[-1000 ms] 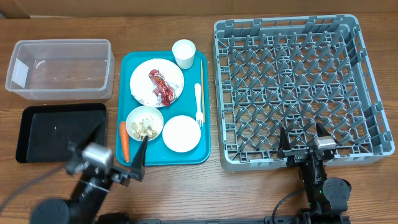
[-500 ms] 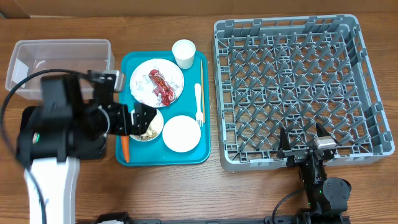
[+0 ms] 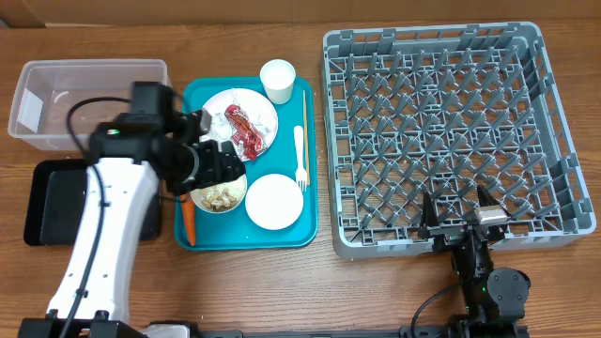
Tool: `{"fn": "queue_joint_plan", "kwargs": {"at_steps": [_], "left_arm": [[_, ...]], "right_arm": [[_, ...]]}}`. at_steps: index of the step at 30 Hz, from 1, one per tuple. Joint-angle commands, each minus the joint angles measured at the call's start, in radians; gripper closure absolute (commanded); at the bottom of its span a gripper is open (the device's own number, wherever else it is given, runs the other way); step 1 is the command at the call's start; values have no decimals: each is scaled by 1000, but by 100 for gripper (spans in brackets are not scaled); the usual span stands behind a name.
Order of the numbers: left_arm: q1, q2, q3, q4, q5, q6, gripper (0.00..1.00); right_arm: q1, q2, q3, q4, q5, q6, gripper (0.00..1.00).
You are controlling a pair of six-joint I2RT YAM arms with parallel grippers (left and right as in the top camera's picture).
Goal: Sort waste into correct bins and load items into the dishwasher rack
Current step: 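Reach the left gripper over the white plate and grasp the crumpled tissue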
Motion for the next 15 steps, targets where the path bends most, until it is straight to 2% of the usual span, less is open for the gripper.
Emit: {"fn": "queue_joint_plan", "kwargs": {"at_steps": [1,4,5,11,14,15], "left_arm": [[-112,-16,18,24,-221,-193,25],[-176,-15,18,62,-259,-229,21],[-191,-15,18,79,-265,-228,2],[-199,-14,18,156,-274,-212,0],[-198,-12,16,157,-274,-225,34],[-201,-8,12,157,-274,-241,41]], "right_arm": [[-5,-8,-10,5,-2,-4,0],[-5,-8,-10,5,-2,-4,0],[-5,-8,-10,5,-2,-4,0],[-5,-8,-10,5,-2,-4,0],[-5,-8,-10,5,-2,-4,0],[-5,-8,-10,5,-2,-4,0]]}}
